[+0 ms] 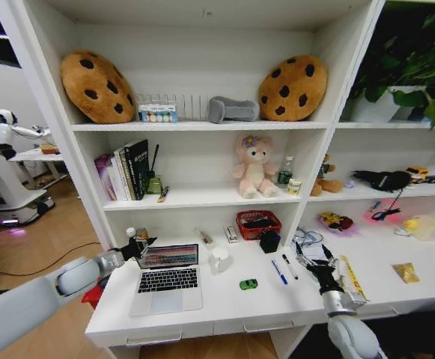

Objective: Organize the objects on the table.

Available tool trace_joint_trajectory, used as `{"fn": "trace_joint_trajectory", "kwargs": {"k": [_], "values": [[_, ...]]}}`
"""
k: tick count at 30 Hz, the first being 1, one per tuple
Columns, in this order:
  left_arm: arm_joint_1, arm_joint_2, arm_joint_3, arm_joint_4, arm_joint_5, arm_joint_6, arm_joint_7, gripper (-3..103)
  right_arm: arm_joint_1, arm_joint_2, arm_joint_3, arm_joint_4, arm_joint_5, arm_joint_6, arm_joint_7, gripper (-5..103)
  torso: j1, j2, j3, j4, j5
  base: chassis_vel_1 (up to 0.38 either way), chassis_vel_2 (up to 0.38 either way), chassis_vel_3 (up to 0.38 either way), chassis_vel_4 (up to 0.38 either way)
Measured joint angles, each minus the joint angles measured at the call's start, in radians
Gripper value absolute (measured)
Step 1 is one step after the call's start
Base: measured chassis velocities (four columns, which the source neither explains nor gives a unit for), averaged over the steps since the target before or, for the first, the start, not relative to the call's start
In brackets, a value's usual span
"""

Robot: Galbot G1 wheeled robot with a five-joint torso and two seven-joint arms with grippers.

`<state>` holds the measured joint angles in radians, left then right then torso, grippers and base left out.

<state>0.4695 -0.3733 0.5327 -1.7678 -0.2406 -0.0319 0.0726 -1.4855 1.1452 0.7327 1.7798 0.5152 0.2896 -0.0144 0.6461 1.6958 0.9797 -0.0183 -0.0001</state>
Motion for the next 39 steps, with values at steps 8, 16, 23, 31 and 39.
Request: {"fn": "trace_joint_trajectory", "kwargs": {"k": [8,16,23,31,39], "values": [[0.029,0.065,0.0,-0.065,0.004,0.002,0.001,0,-0.002,0.004,0.007,-0.011,0.001,0.002,0.001,100,0.0,0.0,0.0,0.0008,0.0003,0.0,0.0,0.0,0.0],[0.35,0.134,-0.249,-0.079,0.045,-0.037,0.007,0,0.015,0.006,-0.014,-0.008,0.0,0.001,0.008,100,0.0,0.001,0.0,0.0003,0.0005,0.0,0.0,0.0,0.0],[0.379,0.164,-0.246,-0.136,0.057,-0.026,0.005,0,0.011,0.003,-0.005,0.002,0.002,0.0,0.011,100,0.0,0.0,0.0,0.0003,0.0,0.0,0.0,0.0,0.0],[0.412,0.187,-0.233,-0.18,0.084,-0.024,-0.009,0,0.003,0.011,0.003,0.006,0.005,0.002,0.011,100,0.0,0.0,0.0,0.0007,0.0,0.0,0.0,0.0,0.0],[0.552,0.108,-0.492,-0.159,-0.105,0.025,-0.065,-3,-0.005,0.005,0.008,0.008,0.013,0.005,0.01,100,0.0,0.0,0.0,0.0006,-0.0003,0.0,0.0,0.0,0.0]]}}
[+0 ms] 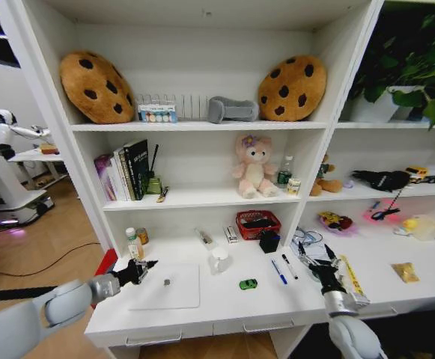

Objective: Organize the objects on the table.

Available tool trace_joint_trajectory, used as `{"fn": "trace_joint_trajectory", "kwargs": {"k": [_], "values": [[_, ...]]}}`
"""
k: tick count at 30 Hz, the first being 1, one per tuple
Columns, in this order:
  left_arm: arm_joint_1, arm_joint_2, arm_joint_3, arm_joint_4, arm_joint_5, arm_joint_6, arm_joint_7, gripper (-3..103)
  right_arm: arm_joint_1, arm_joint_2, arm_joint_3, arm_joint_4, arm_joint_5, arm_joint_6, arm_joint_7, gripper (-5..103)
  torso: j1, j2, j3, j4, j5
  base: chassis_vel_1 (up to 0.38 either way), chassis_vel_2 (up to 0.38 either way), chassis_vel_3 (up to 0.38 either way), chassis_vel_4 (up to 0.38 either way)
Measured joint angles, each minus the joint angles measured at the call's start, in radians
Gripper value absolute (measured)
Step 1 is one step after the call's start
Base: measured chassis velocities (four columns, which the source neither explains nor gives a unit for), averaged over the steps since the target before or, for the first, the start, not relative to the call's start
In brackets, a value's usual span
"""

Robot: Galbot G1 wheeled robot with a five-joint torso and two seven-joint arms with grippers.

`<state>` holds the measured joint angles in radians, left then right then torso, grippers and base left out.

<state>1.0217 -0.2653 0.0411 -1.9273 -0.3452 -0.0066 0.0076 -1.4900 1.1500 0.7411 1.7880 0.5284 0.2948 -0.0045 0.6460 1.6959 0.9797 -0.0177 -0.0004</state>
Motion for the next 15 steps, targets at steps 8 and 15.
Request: {"fn": "trace_joint_trajectory", "kwargs": {"k": [8,15], "values": [[0.011,-0.128,-0.12,0.004,-0.193,0.088,-0.088,33,-0.045,0.01,0.033,0.03,-0.01,-0.016,0.007,100,0.0,0.0,0.0,-0.0004,0.0001,0.0,0.0,0.0,0.0],[0.019,-0.205,-0.218,0.06,-0.238,0.09,-0.148,55,-0.083,0.026,0.055,0.062,-0.049,-0.049,0.017,100,0.0,0.0,0.0,-0.0003,0.0002,0.0,0.0,0.0,0.0]]}}
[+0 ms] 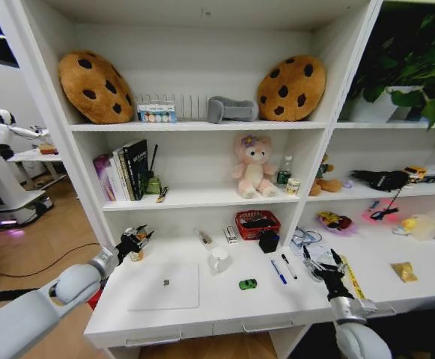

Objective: Organize the objects on the table.

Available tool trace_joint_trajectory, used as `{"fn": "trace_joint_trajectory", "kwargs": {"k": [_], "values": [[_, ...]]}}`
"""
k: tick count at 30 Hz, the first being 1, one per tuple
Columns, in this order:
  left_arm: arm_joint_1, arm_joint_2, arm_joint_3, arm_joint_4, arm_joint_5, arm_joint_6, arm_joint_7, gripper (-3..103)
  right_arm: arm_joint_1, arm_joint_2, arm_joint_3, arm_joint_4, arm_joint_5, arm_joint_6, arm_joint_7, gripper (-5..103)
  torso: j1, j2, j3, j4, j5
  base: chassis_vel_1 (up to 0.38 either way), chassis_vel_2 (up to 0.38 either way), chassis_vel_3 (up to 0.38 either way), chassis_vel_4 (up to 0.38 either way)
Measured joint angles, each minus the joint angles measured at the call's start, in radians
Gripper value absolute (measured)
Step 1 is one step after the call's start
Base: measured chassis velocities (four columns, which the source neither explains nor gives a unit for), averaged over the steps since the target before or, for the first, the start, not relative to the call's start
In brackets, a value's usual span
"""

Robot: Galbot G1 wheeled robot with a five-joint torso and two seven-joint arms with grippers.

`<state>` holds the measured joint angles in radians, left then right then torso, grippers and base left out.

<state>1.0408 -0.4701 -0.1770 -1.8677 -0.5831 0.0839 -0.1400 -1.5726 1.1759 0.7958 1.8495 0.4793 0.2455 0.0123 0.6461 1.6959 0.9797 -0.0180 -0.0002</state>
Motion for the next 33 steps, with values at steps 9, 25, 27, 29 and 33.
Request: {"fn": "trace_joint_trajectory", "kwargs": {"k": [9,25,27,29,33], "values": [[0.211,-0.053,-0.25,0.006,-0.056,0.003,-0.026,82,0.001,-0.006,-0.016,0.005,-0.021,-0.024,0.017,100,0.0,0.0,0.0,0.0006,0.0001,0.0,0.0,0.0,0.0],[0.568,-0.214,-0.602,-0.049,-0.117,-0.018,-0.017,100,0.005,-0.005,-0.048,-0.008,-0.068,-0.031,0.026,100,0.0,0.0,0.0,0.0003,0.0001,0.0,0.0,0.0,0.0],[0.586,-0.23,-0.622,-0.05,-0.119,-0.018,-0.017,100,0.001,-0.001,-0.055,-0.008,-0.078,-0.031,0.025,100,0.0,0.0,0.0,0.0003,0.0001,0.0,0.0,0.0,0.0],[0.626,-0.272,-0.665,-0.052,-0.12,-0.025,-0.016,100,-0.011,0.011,-0.073,-0.007,-0.098,-0.031,0.017,100,0.0,0.0,0.0,0.0004,0.0002,0.0,0.0,0.0,0.0],[0.669,-0.343,-0.703,-0.054,-0.104,-0.039,-0.008,100,-0.041,0.028,-0.103,-0.003,-0.119,-0.023,0.001,100,0.0,0.0,0.0,0.0005,0.0,0.0,0.0,0.0,0.0]]}}
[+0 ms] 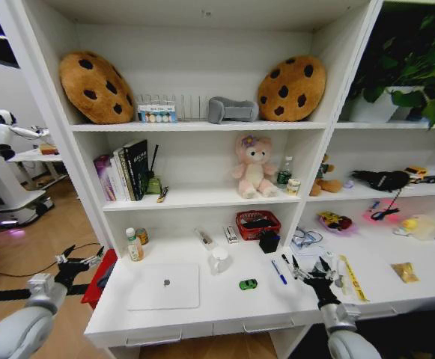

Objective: Organize the objects on the table.

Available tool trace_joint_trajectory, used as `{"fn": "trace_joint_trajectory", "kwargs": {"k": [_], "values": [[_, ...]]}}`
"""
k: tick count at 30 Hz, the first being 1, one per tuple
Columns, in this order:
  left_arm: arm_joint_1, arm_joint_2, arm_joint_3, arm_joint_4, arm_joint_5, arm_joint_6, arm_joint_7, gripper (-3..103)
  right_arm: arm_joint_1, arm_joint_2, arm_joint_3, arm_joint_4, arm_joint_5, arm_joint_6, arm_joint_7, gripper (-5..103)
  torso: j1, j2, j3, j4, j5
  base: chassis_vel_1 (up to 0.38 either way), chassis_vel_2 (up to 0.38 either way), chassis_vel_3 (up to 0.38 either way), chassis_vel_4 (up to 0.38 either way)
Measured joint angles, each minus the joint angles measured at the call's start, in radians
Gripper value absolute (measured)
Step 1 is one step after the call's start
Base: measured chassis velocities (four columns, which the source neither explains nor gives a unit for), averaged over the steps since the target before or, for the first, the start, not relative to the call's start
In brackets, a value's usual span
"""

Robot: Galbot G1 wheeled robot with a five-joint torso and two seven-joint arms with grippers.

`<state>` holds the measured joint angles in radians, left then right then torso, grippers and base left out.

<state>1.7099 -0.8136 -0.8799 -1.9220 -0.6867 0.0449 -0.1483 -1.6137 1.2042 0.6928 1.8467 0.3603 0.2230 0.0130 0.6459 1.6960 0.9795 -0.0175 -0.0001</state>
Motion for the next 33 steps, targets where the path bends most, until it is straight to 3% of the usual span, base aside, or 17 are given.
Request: {"fn": "trace_joint_trajectory", "kwargs": {"k": [8,18,33], "values": [[0.034,-0.092,0.013,-0.026,0.082,-0.02,0.01,100,-0.054,0.043,-0.07,-0.018,-0.079,0.04,-0.027,100,0.0,0.0,0.0,-0.0003,-0.0001,0.0,0.0,0.0,0.0],[0.024,-0.103,0.036,-0.031,0.123,-0.024,0.011,100,0.021,0.084,-0.178,-0.146,-0.099,0.053,-0.024,100,0.0,0.0,0.0,-0.0002,0.0001,0.0,0.0,0.0,0.0],[0.021,-0.122,0.067,-0.041,0.15,-0.033,0.014,100,0.14,0.066,-0.293,-0.305,-0.069,0.037,-0.023,100,0.0,0.0,0.0,-0.0002,0.0001,0.0,0.0,0.0,0.0]]}}
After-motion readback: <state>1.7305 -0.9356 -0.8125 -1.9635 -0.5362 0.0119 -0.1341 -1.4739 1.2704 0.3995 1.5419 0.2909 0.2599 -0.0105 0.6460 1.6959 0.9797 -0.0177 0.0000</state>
